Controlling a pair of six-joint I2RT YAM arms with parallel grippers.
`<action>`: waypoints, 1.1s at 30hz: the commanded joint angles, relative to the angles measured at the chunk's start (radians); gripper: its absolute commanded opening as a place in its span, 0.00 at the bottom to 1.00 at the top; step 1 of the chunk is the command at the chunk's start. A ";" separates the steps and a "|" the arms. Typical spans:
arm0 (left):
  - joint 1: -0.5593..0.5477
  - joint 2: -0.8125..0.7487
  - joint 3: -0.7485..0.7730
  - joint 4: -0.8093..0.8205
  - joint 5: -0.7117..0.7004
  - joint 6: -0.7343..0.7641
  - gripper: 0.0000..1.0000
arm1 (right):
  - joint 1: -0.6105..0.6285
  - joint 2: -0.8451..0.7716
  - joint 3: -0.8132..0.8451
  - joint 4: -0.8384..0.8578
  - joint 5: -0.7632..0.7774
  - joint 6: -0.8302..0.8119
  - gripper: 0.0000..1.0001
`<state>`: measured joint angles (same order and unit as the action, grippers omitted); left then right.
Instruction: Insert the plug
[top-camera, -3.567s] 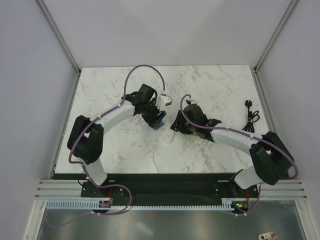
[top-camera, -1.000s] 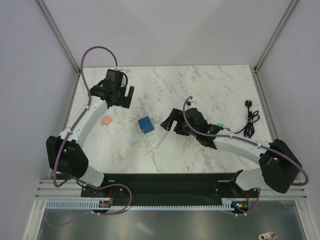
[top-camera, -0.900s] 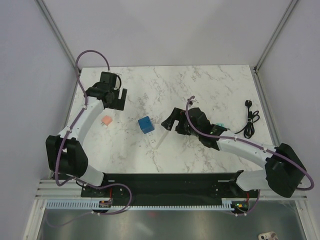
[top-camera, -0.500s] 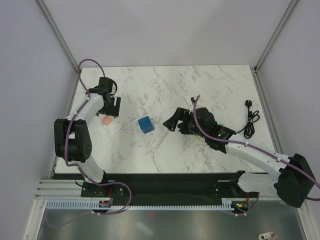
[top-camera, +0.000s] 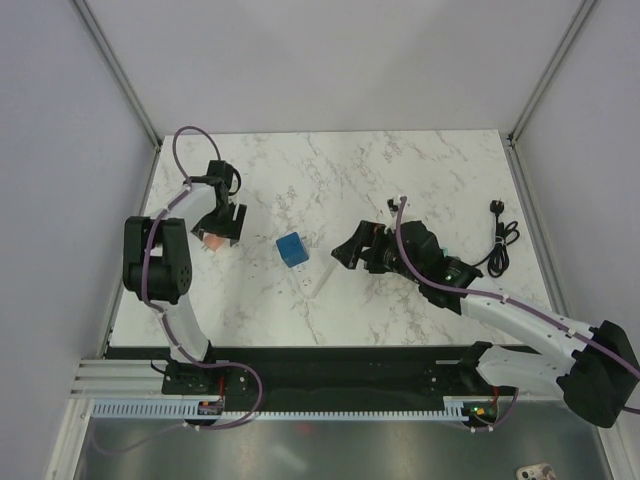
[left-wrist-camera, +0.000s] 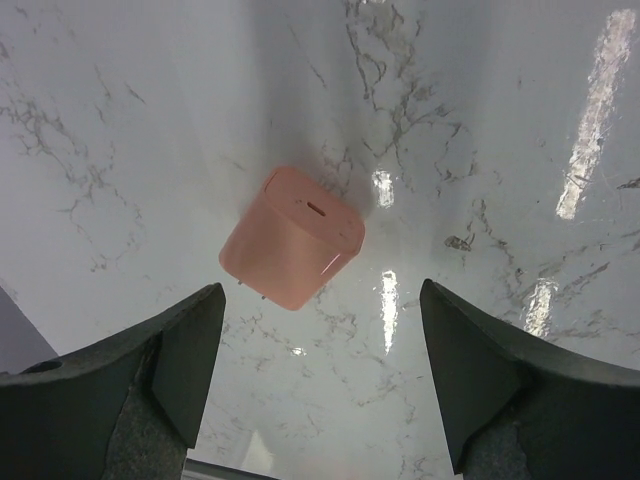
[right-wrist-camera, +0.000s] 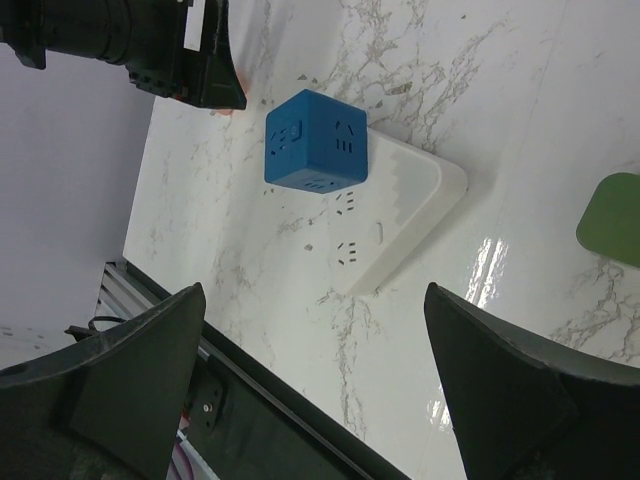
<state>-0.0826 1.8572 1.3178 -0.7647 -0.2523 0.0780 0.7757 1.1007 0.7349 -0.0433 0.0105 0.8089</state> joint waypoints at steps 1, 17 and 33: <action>0.009 0.037 0.050 -0.007 0.048 0.075 0.86 | -0.001 -0.032 -0.009 0.010 -0.007 -0.022 0.98; 0.007 0.022 0.003 -0.064 0.074 0.008 0.66 | -0.004 -0.009 -0.023 0.008 0.000 -0.043 0.98; 0.003 -0.032 0.067 -0.122 0.096 -0.080 0.75 | -0.003 0.002 -0.023 0.025 -0.009 -0.028 0.98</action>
<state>-0.0807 1.7935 1.3312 -0.8764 -0.1455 0.0273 0.7750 1.1011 0.7124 -0.0460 0.0044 0.7811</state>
